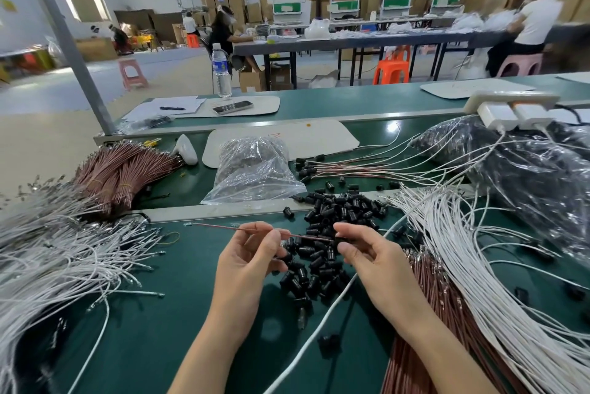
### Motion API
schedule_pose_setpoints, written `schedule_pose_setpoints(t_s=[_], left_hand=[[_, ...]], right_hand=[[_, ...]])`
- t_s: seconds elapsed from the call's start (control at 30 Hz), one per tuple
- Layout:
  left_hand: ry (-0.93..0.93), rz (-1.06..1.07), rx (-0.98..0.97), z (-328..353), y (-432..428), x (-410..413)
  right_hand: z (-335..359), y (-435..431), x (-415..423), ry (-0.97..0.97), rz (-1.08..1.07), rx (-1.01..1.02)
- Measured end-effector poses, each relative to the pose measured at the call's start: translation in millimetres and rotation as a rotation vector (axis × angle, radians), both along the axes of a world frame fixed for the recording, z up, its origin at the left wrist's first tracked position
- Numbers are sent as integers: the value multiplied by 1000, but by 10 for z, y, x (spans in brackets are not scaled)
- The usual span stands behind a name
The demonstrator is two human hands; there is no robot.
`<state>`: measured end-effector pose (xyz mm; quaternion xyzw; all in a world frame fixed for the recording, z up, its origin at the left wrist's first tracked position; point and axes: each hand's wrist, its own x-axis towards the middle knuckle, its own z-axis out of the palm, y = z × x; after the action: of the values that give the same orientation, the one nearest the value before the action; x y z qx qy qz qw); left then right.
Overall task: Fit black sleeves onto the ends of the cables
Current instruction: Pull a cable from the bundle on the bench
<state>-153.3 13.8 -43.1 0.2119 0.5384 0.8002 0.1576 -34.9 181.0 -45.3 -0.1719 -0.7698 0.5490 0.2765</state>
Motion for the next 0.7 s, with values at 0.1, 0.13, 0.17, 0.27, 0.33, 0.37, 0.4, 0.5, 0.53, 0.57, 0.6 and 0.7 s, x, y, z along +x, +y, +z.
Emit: schedule_pose_setpoints(t_s=[0.1, 0.13, 0.17, 0.27, 0.33, 0.37, 0.4, 0.5, 0.53, 0.57, 0.6, 0.7], left_hand=[[21, 2, -3, -5, 5, 0], [25, 2, -2, -6, 8, 4], [28, 4, 3, -14, 7, 2], [2, 7, 27, -21, 1, -6], [-15, 10, 42, -20, -1, -17], [-8, 10, 35, -24, -2, -19], [8, 9, 17, -27, 3, -12], [85, 13, -62, -31, 10, 24], [104, 12, -79, -25, 13, 37], [115, 10, -88, -20, 13, 47], [122, 7, -95, -9, 17, 56], [150, -1, -129, 27, 20, 95]], right_hand=[[4, 16, -22, 31, 13, -141], [5, 19, -20, 40, 18, -181], [10, 16, -17, 49, 28, -217], [28, 2, -5, 88, 54, -333], [48, -13, -15, 114, 59, -391], [53, -29, -23, 119, 67, -412], [54, -51, -30, 121, 79, -430], [45, -129, -47, 128, 124, -476], [54, -147, -50, 140, 132, -495], [65, -154, -49, 166, 136, -535], [80, -151, -55, 205, 138, -603], [115, -148, -74, 301, 149, -821]])
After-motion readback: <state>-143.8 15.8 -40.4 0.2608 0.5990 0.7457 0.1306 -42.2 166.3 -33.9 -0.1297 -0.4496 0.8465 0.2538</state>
